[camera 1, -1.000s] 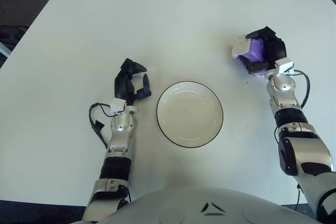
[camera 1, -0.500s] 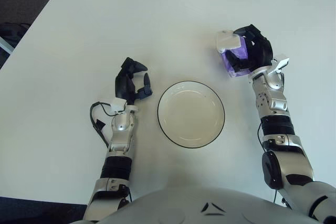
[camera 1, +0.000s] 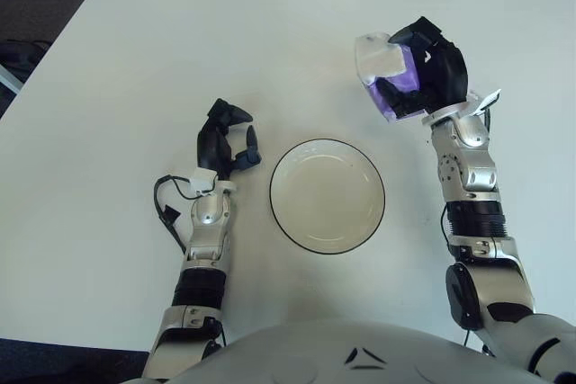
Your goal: Put the tissue paper into the plate.
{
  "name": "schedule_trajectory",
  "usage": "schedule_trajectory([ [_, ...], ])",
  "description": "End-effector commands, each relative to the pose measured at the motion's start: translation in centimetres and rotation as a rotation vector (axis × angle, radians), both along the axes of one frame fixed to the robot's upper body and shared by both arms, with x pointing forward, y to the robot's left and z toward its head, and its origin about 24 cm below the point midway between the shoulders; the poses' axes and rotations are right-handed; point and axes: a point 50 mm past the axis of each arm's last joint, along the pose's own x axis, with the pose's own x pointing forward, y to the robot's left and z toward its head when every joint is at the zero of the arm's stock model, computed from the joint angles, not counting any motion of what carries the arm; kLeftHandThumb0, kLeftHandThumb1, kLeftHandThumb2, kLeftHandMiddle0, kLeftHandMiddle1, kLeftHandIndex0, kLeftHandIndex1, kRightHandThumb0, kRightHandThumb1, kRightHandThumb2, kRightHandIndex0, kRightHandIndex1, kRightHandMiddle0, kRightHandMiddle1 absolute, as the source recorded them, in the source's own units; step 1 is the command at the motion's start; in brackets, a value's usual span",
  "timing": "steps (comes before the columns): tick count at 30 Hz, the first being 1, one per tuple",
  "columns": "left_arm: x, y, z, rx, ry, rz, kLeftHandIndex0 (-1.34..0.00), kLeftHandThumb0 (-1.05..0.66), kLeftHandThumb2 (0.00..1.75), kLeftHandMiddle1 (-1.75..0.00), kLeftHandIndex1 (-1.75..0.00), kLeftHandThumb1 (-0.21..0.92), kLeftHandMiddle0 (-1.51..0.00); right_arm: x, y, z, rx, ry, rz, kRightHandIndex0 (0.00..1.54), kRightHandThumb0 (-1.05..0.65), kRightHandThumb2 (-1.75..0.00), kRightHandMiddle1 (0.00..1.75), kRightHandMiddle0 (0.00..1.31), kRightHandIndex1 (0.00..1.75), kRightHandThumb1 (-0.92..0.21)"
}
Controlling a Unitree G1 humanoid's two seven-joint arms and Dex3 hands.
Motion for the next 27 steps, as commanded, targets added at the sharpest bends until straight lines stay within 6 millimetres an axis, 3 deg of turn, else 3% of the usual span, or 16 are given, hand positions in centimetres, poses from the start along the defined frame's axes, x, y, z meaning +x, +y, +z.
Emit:
schedule_trajectory([
  [1, -2.4, 0.0, -4.8, -0.014, 0.232, 0.017, -0.57, -0.46, 1.26, -1.75, -1.75, 0.37, -0.96, -1.1, 1.3, 1.4, -0.078, -0.12, 0.032, 1.37, -0.07, -1.64, 1.75, 1.17, 1.75, -0.1],
  [9, -2.4, 0.0, -4.9, -0.014, 0.231, 0.014, -0.58, -0.47, 1.28, -1.75, -1.75, 0.35, -0.97, -2.5, 2.4, 2.0, -0.213, -0.258, 0.007, 1.43, -0.04, -1.71, 1.75, 1.26, 1.75, -0.04],
  [17, -2.4, 0.0, -4.9, -0.012, 0.23, 0.014, -0.58, -0.47, 1.28, -1.75, -1.75, 0.35, -0.94, -4.0, 3.9, 1.7, -0.457, -0.461, -0.005, 1.49, -0.08, -1.74, 1.75, 1.3, 1.75, -0.02],
  [27, -2.4, 0.0, -4.9, -0.022, 0.233, 0.019, -0.57, -0.46, 1.26, -1.75, -1.75, 0.37, -0.95, -5.9, 5.6, 1.3, -0.467, -0.359, 0.407, 1.45, -0.09, -1.75, 1.75, 1.28, 1.75, -0.05],
])
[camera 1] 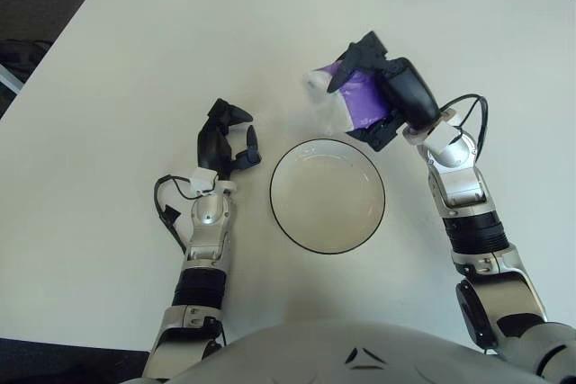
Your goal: Put the tissue paper into the plate.
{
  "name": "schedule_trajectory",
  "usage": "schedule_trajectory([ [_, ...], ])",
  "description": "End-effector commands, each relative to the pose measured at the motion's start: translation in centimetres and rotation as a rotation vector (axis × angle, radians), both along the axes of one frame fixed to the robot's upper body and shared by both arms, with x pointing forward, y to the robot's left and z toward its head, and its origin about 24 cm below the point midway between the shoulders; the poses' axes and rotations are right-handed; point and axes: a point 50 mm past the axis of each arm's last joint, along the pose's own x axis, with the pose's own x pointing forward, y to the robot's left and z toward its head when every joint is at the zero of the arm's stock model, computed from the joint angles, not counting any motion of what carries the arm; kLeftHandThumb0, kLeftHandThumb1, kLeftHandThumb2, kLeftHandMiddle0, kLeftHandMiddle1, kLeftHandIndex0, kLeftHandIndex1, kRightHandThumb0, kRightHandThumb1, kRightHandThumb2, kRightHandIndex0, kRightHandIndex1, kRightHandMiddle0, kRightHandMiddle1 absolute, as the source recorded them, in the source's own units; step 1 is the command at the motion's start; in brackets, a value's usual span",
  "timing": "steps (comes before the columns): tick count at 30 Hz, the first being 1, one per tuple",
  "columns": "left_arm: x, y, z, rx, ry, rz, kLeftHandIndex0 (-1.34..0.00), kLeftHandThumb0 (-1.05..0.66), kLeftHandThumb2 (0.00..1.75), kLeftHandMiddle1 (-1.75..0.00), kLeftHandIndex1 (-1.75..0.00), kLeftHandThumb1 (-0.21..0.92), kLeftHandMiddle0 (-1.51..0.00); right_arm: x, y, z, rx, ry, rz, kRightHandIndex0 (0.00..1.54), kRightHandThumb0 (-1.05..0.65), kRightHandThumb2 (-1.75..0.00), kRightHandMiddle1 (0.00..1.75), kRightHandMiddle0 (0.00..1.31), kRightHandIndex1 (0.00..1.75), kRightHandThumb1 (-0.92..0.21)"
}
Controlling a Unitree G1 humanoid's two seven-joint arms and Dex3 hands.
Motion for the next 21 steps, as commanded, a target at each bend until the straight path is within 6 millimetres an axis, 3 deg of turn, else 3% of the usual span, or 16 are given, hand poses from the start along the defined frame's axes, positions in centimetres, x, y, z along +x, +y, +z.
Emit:
schedule_trajectory([
  [1, -2.4, 0.0, -4.9, -0.019, 0.234, 0.018, -0.57, -0.46, 1.26, -1.75, -1.75, 0.37, -0.95, -1.1, 0.2, 0.2, -0.033, 0.039, 0.102, 1.44, -0.09, -1.75, 1.75, 1.28, 1.75, -0.05],
  [10, -2.8, 0.0, -4.9, 0.023, 0.254, 0.027, -0.54, -0.45, 1.22, -1.75, -1.75, 0.4, -0.84, -2.3, 0.4, -0.1, -0.184, -0.054, 0.149, 1.35, -0.07, -1.7, 1.75, 1.19, 1.75, -0.07],
  [12, -2.8, 0.0, -4.9, 0.028, 0.254, 0.029, -0.51, -0.19, 1.37, -1.7, -1.75, 0.27, -0.78, -2.4, 0.3, -0.2, -0.22, -0.083, 0.136, 1.32, -0.07, -1.69, 1.75, 1.17, 1.75, -0.07],
  [18, -2.7, 0.0, -4.7, 0.034, 0.261, 0.042, -0.49, -0.03, 1.46, -1.65, -1.75, 0.18, -0.77, -2.6, 0.1, -0.2, -0.315, -0.165, 0.108, 1.27, -0.11, -1.65, 1.75, 1.11, 1.75, -0.11],
  [21, -2.7, -0.1, -4.5, 0.037, 0.257, 0.045, -0.49, -0.01, 1.47, -1.65, -1.75, 0.17, -0.77, -2.7, 0.0, 0.0, -0.325, -0.194, 0.107, 1.22, -0.4, -1.55, 1.75, 0.86, 1.75, -0.15],
])
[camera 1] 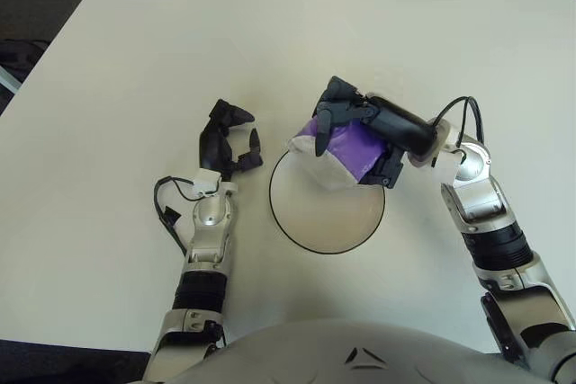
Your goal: Put the tissue paper into the plate.
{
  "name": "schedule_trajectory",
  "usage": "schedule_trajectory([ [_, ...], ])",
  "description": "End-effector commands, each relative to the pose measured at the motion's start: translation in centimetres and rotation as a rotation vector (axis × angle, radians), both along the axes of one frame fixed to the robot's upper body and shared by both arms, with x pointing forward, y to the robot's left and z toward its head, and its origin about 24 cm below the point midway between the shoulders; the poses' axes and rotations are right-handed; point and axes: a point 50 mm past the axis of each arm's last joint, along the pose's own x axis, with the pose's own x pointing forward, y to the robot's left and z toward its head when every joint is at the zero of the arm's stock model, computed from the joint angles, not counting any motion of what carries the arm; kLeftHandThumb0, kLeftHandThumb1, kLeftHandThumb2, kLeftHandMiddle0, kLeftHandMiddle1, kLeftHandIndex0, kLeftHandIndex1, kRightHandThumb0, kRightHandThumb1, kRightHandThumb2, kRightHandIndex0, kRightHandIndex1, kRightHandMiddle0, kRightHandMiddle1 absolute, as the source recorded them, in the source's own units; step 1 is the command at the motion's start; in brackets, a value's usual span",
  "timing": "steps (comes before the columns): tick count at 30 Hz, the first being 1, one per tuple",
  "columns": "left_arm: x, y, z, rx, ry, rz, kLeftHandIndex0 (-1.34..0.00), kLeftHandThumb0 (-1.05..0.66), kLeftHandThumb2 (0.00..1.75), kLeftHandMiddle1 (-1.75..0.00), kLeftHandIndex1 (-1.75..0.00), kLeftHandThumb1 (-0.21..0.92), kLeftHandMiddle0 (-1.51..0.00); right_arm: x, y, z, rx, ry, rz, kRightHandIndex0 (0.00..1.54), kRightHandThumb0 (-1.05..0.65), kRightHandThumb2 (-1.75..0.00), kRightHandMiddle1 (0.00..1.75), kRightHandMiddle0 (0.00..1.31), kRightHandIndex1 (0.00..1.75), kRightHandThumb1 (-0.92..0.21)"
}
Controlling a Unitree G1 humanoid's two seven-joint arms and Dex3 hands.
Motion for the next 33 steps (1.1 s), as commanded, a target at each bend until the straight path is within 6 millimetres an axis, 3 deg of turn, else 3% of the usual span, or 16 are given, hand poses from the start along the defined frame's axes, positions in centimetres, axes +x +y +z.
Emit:
schedule_trajectory([
  [1, -2.4, 0.0, -4.1, 0.002, 0.211, 0.027, -0.49, -0.01, 1.47, -1.65, -1.75, 0.17, -0.77, -0.3, -0.1, 0.3, -0.02, -0.06, 0.013, 1.21, -0.42, -1.54, 1.75, 0.83, 1.75, -0.15],
  [6, -2.3, -0.1, -4.0, 0.002, 0.225, 0.029, -0.48, -0.01, 1.5, -1.68, -1.75, 0.16, -0.77, -0.8, -0.1, 0.6, -0.094, -0.097, 0.045, 1.1, -0.47, -1.35, 1.75, 0.64, 1.75, -0.29],
  [9, -2.3, -0.2, -4.1, -0.009, 0.237, 0.022, -0.49, -0.01, 1.5, -1.68, -1.75, 0.16, -0.77, -1.1, -0.2, 0.7, -0.135, -0.099, 0.059, 0.88, -0.16, -1.45, 1.64, 0.61, 1.75, -0.18],
  [11, -2.1, 0.0, -4.6, -0.026, 0.253, 0.009, -0.49, -0.01, 1.49, -1.67, -1.75, 0.16, -0.77, -1.4, -0.3, 0.7, -0.159, -0.096, 0.06, 0.75, -0.11, -1.36, 1.6, 0.58, 1.75, -0.24],
  [12, -2.0, 0.2, -4.9, -0.033, 0.259, 0.004, -0.48, -0.01, 1.48, -1.67, -1.75, 0.17, -0.76, -1.5, -0.3, 0.7, -0.166, -0.095, 0.06, 0.48, -0.21, -1.16, 1.65, 0.48, 1.71, -0.41],
  [14, -1.9, 0.6, -5.5, -0.04, 0.271, -0.004, -0.48, -0.01, 1.47, -1.68, -1.75, 0.18, -0.75, -1.6, -0.4, 0.7, -0.181, -0.103, 0.066, 0.2, -0.3, -0.81, 1.71, 0.32, 1.44, -0.69],
  [15, -1.8, 0.8, -5.8, -0.042, 0.277, -0.007, -0.48, -0.01, 1.47, -1.68, -1.75, 0.18, -0.74, -1.7, -0.4, 0.7, -0.19, -0.109, 0.07, 0.16, -0.39, -0.78, 1.5, 0.26, 1.23, -0.73],
  [17, -1.6, 1.2, -6.5, -0.049, 0.295, -0.014, -0.49, -0.01, 1.46, -1.67, -1.75, 0.18, -0.73, -1.8, -0.4, 0.8, -0.214, -0.126, 0.083, 0.06, -0.65, -0.71, 0.84, 0.1, 0.58, -0.84],
  [18, -1.5, 1.3, -6.7, -0.054, 0.305, -0.012, -0.49, -0.01, 1.46, -1.67, -1.75, 0.18, -0.73, -1.8, -0.4, 0.8, -0.231, -0.131, 0.088, 0.04, -0.72, -0.7, 0.66, 0.07, 0.37, -0.87],
  [21, -1.5, 1.3, -6.8, -0.065, 0.313, -0.001, -0.5, -0.01, 1.45, -1.65, -1.75, 0.19, -0.73, -1.7, -0.6, 0.7, -0.267, -0.132, 0.095, 0.01, -0.85, -0.67, 0.26, 0.02, 0.12, -0.9],
  [26, -1.5, 1.1, -6.5, -0.058, 0.295, 0.012, -0.51, -0.01, 1.43, -1.65, -1.75, 0.21, -0.69, -1.3, -1.0, 0.2, -0.313, -0.083, 0.084, 0.0, -0.97, -0.67, 0.04, 0.0, 0.02, -0.92],
  [33, -1.6, 0.9, -6.4, -0.053, 0.281, 0.006, -0.53, -0.01, 1.48, -1.73, -1.75, 0.18, -0.66, -1.4, -1.1, 0.1, -0.325, -0.093, 0.078, 0.0, -1.04, -0.74, 0.0, 0.0, 0.0, -0.92],
])
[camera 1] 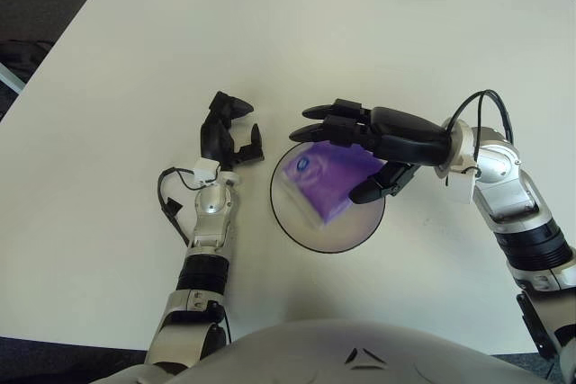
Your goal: Put the tissue paper into the plate.
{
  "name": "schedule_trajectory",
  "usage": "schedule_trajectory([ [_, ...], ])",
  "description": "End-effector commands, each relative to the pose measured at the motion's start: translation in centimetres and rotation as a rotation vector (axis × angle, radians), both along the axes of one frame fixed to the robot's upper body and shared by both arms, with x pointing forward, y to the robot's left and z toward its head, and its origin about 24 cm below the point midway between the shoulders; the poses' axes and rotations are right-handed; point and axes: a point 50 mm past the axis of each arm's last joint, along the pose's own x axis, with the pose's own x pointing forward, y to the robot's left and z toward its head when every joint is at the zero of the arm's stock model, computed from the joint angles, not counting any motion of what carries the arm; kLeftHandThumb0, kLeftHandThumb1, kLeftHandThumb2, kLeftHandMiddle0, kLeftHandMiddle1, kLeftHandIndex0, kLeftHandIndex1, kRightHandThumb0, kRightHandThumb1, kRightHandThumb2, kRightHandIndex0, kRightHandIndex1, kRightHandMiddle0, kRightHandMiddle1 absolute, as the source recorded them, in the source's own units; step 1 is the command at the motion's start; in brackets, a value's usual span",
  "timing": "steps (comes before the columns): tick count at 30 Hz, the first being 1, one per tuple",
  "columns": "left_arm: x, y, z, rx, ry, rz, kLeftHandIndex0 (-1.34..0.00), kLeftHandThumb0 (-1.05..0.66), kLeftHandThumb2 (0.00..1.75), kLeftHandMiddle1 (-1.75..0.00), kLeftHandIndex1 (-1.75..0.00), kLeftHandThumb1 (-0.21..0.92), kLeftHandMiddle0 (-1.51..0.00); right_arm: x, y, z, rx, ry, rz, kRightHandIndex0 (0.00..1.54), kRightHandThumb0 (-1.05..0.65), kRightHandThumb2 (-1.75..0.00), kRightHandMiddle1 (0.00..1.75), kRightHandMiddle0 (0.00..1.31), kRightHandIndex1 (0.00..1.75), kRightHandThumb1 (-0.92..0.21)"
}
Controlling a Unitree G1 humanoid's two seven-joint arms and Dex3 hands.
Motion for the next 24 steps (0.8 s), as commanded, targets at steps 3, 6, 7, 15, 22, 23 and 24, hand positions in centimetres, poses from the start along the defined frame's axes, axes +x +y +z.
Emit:
schedule_trajectory([
  [3, -3.37, 0.59, -5.85, 0.009, 0.244, 0.027, -0.54, -0.01, 1.5, -1.74, -1.75, 0.17, -0.67, -0.32, -0.06, -0.09, -0.006, -0.024, 0.015, 0.0, -1.05, -0.76, 0.0, 0.0, 0.0, -0.92],
  [6, -3.36, 0.51, -5.69, 0.01, 0.237, 0.025, -0.54, -0.01, 1.51, -1.74, -1.75, 0.16, -0.68, -0.37, -0.14, -0.14, 0.006, -0.026, 0.023, 0.0, -1.05, -0.76, 0.0, 0.0, 0.0, -0.92],
  [7, -3.39, 0.49, -5.69, 0.009, 0.237, 0.025, -0.54, -0.01, 1.51, -1.75, -1.75, 0.16, -0.68, -0.37, -0.14, -0.15, 0.006, -0.023, 0.026, 0.0, -1.05, -0.76, 0.0, 0.0, 0.0, -0.92],
  [15, -3.42, 0.46, -5.61, -0.002, 0.235, 0.034, -0.52, -0.01, 1.47, -1.74, -1.75, 0.19, -0.66, -0.22, -0.15, -0.18, 0.002, 0.062, 0.055, 0.0, -1.04, -0.74, 0.0, 0.0, 0.0, -0.92],
  [22, -3.3, 0.63, -6.1, -0.009, 0.259, 0.03, -0.49, -0.01, 1.45, -1.72, -1.75, 0.21, -0.66, -0.29, -0.24, 0.13, 0.012, 0.068, 0.074, 0.0, -0.98, -0.68, 0.0, 0.0, 0.0, -0.92],
  [23, -3.3, 0.62, -6.1, -0.009, 0.26, 0.03, -0.49, -0.01, 1.44, -1.72, -1.75, 0.21, -0.66, -0.31, -0.27, 0.18, 0.015, 0.06, 0.075, 0.0, -0.96, -0.66, 0.0, 0.0, 0.0, -0.92],
  [24, -3.3, 0.63, -6.13, -0.01, 0.262, 0.028, -0.49, -0.01, 1.44, -1.72, -1.75, 0.21, -0.66, -0.33, -0.3, 0.22, 0.017, 0.053, 0.073, 0.0, -0.94, -0.64, 0.0, 0.0, 0.0, -0.92],
])
